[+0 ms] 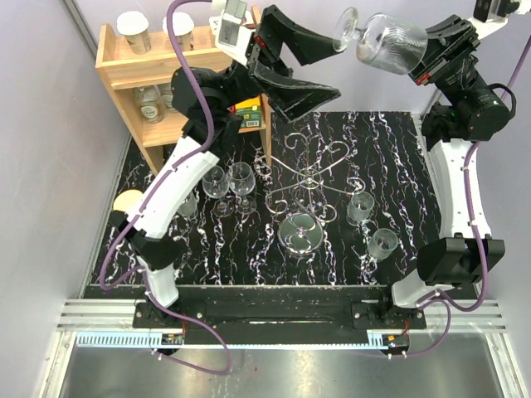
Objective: Place the wine glass upside down on the wine glass rack
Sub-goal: Adjust the wine glass.
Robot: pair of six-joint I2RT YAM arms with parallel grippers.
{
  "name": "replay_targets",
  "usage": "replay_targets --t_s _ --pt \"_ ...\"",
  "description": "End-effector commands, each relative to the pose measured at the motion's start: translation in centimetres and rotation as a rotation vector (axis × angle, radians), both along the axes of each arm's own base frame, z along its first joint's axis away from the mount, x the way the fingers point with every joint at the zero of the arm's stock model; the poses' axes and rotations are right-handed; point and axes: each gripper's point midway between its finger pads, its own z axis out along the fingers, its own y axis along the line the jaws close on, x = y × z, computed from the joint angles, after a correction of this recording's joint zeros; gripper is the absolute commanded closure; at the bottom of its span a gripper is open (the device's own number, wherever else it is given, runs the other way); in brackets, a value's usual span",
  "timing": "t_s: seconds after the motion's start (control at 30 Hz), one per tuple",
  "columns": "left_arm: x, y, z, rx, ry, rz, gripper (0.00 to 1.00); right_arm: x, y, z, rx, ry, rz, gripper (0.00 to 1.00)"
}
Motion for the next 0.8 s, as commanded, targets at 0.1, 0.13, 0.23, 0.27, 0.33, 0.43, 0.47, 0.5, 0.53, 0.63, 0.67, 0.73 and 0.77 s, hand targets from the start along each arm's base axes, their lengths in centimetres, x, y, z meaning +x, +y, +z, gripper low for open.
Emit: replay_targets --t_s 0.1,0.13,0.23,0.27,0.33,0.43,0.47,0.5,0.53,0.63,0.67,0.73,0.77 --pt "1.9 -2.4 0.7 -0.04 -0.099 0.156 0.01 -2.4 -1.0 3.4 0.143 -0.041 0.056 1.0" --pt "2.2 -2.8 0.5 -0.03 -0.119 0.184 0.01 -2.6 -1.0 3.6 0.142 -0.044 0.06 1.0" --pt "2.9 -3.1 0.9 -0.071 -0.168 0.246 0.01 -2.6 -1.0 3.5 0.148 -0.035 0.068 1.0" --pt "3.2 -3.1 1.2 -0.09 -0.173 0.268 0.01 -2.6 -1.0 3.5 0.151 -0.025 0.074 1.0" --pt "4.0 -2.9 1.9 -0.128 -0.178 0.316 0.01 -2.9 -1.1 3.5 0.158 -0.025 0.082 1.0" --pt "4.0 -3.5 1.6 -0.13 -0.217 0.321 0.01 -3.3 -1.0 3.4 0.151 -0.02 0.088 1.0" --pt "3.7 -3.6 1.5 -0.132 -0.225 0.31 0.01 -3.4 -1.0 3.5 0.151 -0.022 0.089 1.0" --pt "3.3 -3.6 1.7 -0.136 -0.233 0.295 0.01 -3.4 -1.0 3.4 0.148 -0.022 0.088 1.0" --pt "2.9 -3.5 1.9 -0.144 -0.239 0.286 0.01 -3.1 -1.0 3.3 0.147 -0.014 0.089 1.0" --pt "2.5 -3.1 3.0 -0.182 -0.243 0.295 0.01 -2.5 -1.0 2.7 0.156 0.013 0.096 1.0" --pt "2.5 -3.2 3.2 -0.192 -0.24 0.297 0.01 -2.3 -1.1 2.6 0.16 0.02 0.096 1.0" --pt "2.0 -3.5 3.5 -0.207 -0.249 0.29 0.01 -1.8 -1.1 2.3 0.165 0.039 0.097 1.0" --pt "1.9 -3.8 3.3 -0.209 -0.251 0.282 0.01 -1.7 -1.1 2.2 0.167 0.047 0.096 1.0"
